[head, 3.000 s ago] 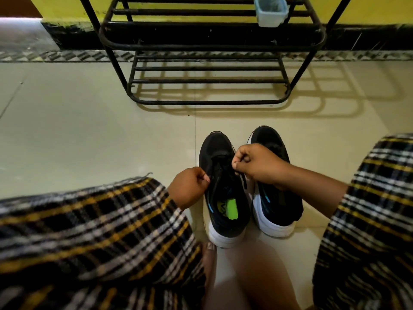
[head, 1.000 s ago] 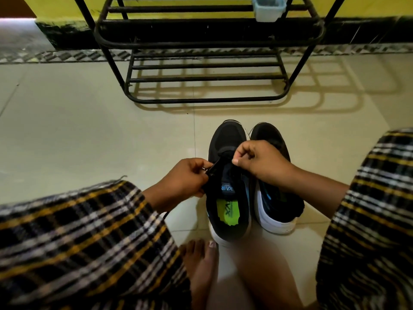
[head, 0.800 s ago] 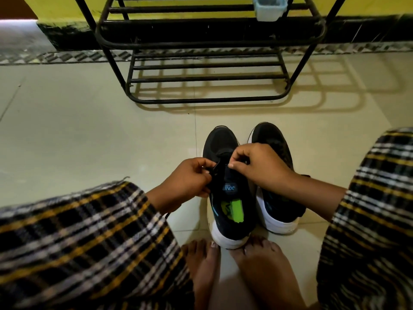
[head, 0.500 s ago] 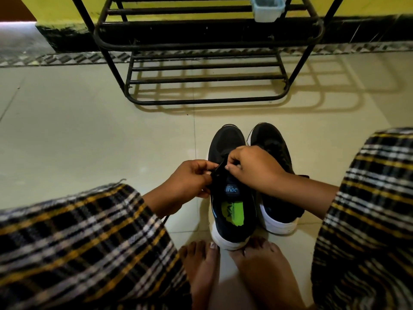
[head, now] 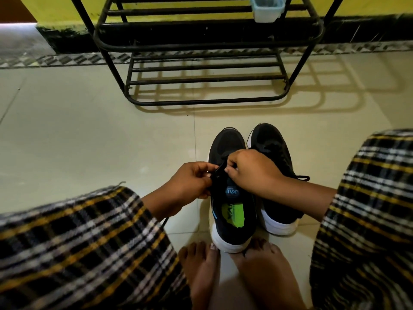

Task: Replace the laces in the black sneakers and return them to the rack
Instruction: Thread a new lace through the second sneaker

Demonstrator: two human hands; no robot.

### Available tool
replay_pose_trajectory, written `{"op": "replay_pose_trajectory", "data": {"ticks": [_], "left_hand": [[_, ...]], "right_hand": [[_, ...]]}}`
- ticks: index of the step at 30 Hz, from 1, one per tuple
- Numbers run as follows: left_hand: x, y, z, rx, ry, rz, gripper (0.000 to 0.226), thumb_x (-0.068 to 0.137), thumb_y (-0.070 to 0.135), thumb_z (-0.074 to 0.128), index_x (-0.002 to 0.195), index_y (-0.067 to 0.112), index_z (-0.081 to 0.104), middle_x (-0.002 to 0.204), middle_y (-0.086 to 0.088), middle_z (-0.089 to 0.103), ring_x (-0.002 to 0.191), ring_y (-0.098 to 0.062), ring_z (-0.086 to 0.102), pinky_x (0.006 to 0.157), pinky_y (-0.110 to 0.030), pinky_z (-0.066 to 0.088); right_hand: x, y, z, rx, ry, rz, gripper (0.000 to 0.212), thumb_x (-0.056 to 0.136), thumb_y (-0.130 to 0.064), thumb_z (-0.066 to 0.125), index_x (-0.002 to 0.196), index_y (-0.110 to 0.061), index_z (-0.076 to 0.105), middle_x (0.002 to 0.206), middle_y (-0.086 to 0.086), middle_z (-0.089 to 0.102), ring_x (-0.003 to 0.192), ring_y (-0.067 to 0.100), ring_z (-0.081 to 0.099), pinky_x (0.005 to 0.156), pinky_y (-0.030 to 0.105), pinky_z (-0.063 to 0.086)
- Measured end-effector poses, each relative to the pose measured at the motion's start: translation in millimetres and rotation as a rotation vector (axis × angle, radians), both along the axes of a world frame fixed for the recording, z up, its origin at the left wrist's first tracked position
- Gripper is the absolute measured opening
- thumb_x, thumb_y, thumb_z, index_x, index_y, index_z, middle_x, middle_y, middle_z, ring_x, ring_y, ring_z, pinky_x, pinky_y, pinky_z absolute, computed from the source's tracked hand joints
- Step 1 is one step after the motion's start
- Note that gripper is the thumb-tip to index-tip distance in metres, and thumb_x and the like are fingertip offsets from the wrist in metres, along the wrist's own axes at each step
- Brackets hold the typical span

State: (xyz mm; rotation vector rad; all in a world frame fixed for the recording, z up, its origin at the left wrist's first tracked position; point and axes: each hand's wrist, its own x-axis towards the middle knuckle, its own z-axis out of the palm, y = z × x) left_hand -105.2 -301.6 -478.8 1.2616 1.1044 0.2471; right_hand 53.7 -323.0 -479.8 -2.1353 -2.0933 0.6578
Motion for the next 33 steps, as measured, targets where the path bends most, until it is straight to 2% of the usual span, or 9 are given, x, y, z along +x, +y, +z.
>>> {"op": "replay_pose_trajectory", "data": {"ticks": [3,7,14,17,22,24,27,30,33], "left_hand": [[-0.2,0.2,0.8,0.016,0.005,-0.014,0.035,0.093,-0.006,0.044,0.093,0.023,0.063,0.069,0.001,0.060,0.055,-0.007,0.055,0.056,-0.017,0.046],[-2.8,-0.7,0.2,0.019,0.011,-0.021,0.034,0.093,-0.006,0.044,0.094,0.021,0.063,0.071,-0.003,0.058,0.058,-0.011,0.053,0.054,-0.016,0.045],[-1.4,-4.0,-4.1,0.009,0.025,-0.051,0.030,0.093,-0.004,0.045,0.100,0.018,0.063,0.080,-0.009,0.059,0.060,-0.011,0.053,0.055,-0.016,0.044],[-0.8,-3.5,-5.0,0.016,0.028,-0.031,0.029,0.094,-0.002,0.045,0.095,0.020,0.065,0.075,-0.004,0.062,0.057,-0.009,0.054,0.055,-0.016,0.046],[6.3,-4.5,-7.8,0.021,0.043,0.038,0.025,0.096,0.009,0.046,0.086,0.020,0.065,0.072,0.001,0.062,0.060,-0.010,0.057,0.056,-0.019,0.049],[6.3,-3.6,-12.6,0.042,0.058,0.077,0.024,0.100,0.016,0.042,0.092,0.013,0.065,0.077,-0.003,0.061,0.064,-0.013,0.058,0.057,-0.021,0.049],[2.7,-1.9,-23.2,0.162,0.130,0.061,0.021,0.099,0.018,0.047,0.094,0.008,0.064,0.079,-0.007,0.063,0.067,-0.013,0.059,0.057,-0.020,0.049],[1.3,1.1,-32.1,0.240,0.171,0.069,0.013,0.095,0.012,0.053,0.085,0.011,0.061,0.075,-0.004,0.063,0.065,-0.012,0.057,0.054,-0.016,0.047],[2.8,3.5,-37.3,0.323,0.214,0.033,0.018,0.093,0.011,0.055,0.077,0.018,0.058,0.069,0.003,0.060,0.055,-0.001,0.054,0.058,-0.018,0.045]], "right_hand": [[3.8,1.5,-1.5,-0.017,0.053,-0.036,0.018,0.093,-0.024,0.053,0.075,-0.019,0.053,0.078,-0.001,0.056,0.079,0.020,0.057,0.064,0.027,0.039],[1.7,-3.3,-0.8,-0.012,0.141,0.024,0.021,0.092,-0.022,0.055,0.072,-0.020,0.051,0.069,-0.008,0.047,0.072,0.015,0.050,0.065,0.027,0.039],[-1.3,-3.7,-1.8,-0.052,0.068,0.025,0.017,0.093,-0.024,0.052,0.077,-0.018,0.054,0.081,0.000,0.056,0.080,0.018,0.053,0.066,0.027,0.039],[-3.0,-4.5,-1.4,-0.056,0.109,0.017,0.016,0.092,-0.024,0.054,0.077,-0.018,0.057,0.079,-0.002,0.055,0.082,0.018,0.056,0.066,0.027,0.041],[-2.8,-5.0,-2.7,-0.030,0.104,-0.042,0.014,0.091,-0.023,0.056,0.087,-0.014,0.067,0.083,0.000,0.062,0.086,0.019,0.059,0.076,0.033,0.050],[-2.7,-5.4,-5.4,-0.037,0.127,-0.025,0.013,0.090,-0.023,0.058,0.087,-0.014,0.067,0.082,0.001,0.062,0.085,0.018,0.059,0.076,0.030,0.048],[-5.2,-7.7,-9.6,-0.058,0.187,0.031,0.012,0.088,-0.024,0.062,0.093,-0.014,0.066,0.080,-0.004,0.053,0.078,0.013,0.051,0.069,0.024,0.037],[-6.7,-9.7,-12.5,-0.054,0.177,0.099,0.025,0.087,-0.029,0.063,0.107,-0.014,0.064,0.087,-0.003,0.050,0.087,0.015,0.050,0.073,0.025,0.038],[-0.6,-15.2,-9.5,-0.025,0.076,0.183,0.029,0.088,-0.031,0.060,0.114,-0.017,0.060,0.104,0.001,0.050,0.105,0.021,0.046,0.088,0.033,0.041]]}}
